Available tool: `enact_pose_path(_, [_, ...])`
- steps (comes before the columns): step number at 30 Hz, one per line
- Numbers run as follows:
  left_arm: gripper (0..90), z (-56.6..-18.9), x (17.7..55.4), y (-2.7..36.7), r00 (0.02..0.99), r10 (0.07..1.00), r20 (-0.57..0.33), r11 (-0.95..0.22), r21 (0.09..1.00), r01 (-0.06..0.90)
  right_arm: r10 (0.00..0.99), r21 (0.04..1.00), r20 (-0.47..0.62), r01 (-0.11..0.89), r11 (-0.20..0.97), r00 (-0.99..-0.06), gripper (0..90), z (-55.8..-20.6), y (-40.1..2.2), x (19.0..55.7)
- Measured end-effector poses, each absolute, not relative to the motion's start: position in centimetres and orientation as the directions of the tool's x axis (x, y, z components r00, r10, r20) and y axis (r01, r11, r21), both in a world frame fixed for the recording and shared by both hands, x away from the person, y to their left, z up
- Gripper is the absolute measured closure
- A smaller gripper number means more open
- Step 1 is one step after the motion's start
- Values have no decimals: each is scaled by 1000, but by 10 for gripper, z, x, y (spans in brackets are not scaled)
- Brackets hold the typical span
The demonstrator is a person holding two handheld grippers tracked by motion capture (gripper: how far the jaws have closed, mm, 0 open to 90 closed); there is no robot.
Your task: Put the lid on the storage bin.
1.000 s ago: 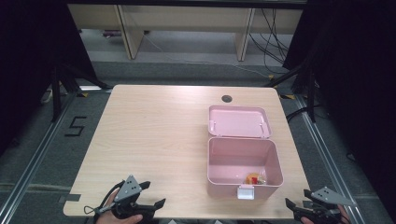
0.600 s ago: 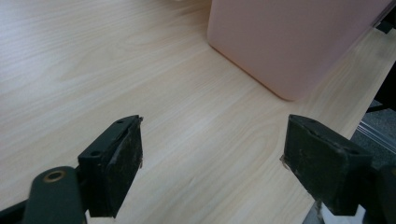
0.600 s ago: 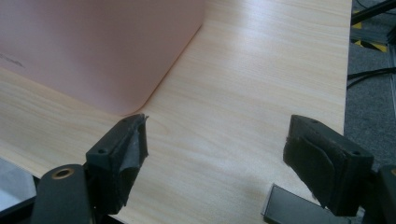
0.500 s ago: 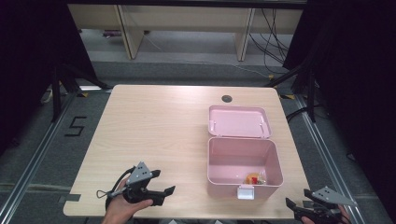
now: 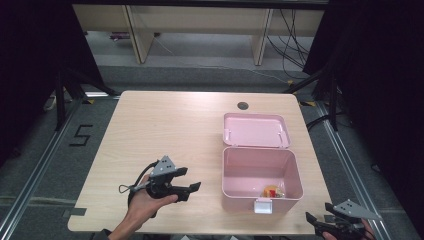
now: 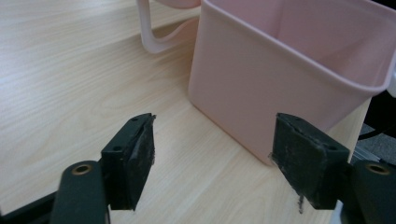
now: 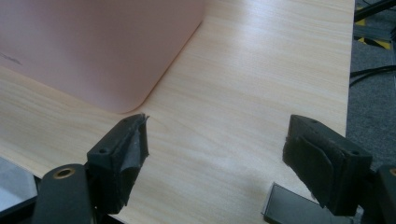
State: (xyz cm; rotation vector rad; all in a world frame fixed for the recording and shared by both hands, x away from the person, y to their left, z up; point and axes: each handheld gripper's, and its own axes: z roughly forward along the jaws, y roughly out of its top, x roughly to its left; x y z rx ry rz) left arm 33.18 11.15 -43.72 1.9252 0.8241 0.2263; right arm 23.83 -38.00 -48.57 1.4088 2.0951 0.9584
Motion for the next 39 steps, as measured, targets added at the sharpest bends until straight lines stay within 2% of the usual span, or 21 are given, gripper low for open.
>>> enact_pose_path(9, [370,-424,353,88,773,609,-181,-273,866,418,914,746,28,617,250,-405,228,-486,-379,239])
enact_pose_path(12, [385,-422,359,80,779,603,-172,-282,868,409,925,734,63,645,211,-374,228,-486,-377,237])
enact_pose_path(17, [431,-418,370,66,785,595,-169,-285,870,403,921,736,54,639,226,-387,229,-487,-377,238])
enact_pose_path(18, [432,-417,372,63,783,601,-161,-284,873,397,916,743,24,621,252,-400,229,-487,-379,239])
enact_pose_path(21, [450,-414,379,56,781,603,-162,-285,871,401,921,733,57,642,224,-386,229,-488,-377,238])
enact_pose_path(24, [465,-412,385,47,778,606,-165,-288,866,408,912,738,31,624,255,-409,229,-489,-380,240])
enact_pose_path(25, [471,-412,387,46,778,608,-159,-292,866,406,922,727,62,651,220,-382,229,-489,-377,238])
enact_pose_path(39, [570,-411,409,15,764,635,-112,-377,818,434,917,730,57,644,231,-395,229,-490,-378,240])
